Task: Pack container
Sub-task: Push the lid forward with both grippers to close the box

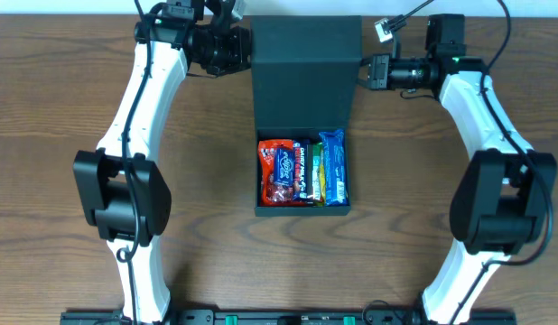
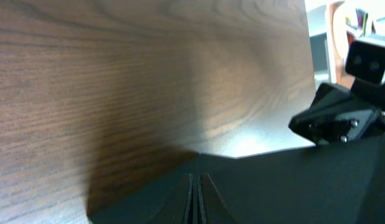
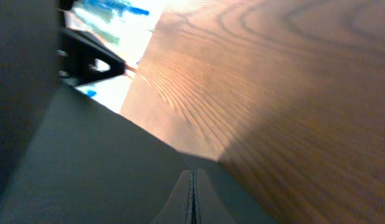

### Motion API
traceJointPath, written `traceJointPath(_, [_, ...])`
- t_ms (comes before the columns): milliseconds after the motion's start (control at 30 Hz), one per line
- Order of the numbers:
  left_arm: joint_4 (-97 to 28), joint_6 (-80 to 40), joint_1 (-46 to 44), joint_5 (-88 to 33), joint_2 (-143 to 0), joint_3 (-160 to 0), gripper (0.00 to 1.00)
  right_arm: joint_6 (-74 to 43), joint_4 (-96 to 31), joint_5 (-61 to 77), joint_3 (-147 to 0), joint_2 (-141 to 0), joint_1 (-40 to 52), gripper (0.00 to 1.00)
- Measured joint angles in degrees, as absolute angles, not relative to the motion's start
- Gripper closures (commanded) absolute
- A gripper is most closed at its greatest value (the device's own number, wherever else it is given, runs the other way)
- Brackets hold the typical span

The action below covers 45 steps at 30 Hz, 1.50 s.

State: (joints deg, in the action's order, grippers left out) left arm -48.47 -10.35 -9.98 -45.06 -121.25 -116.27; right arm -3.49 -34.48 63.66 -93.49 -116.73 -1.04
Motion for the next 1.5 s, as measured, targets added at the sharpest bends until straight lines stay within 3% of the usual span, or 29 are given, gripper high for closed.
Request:
traceJointPath(633, [-67.0, 8.9, -12.4, -45.1, -120.3, -116.3, 0.94, 11.0, -53.3, 46.9, -93.5, -107.8, -0.1, 0.98])
traceJointPath(1500, [-66.9, 12.4, -12.4, -34.5, -107.4, -116.3, 0.94, 16.4, -56.4, 47.1, -93.6, -107.5, 0.4, 0.99])
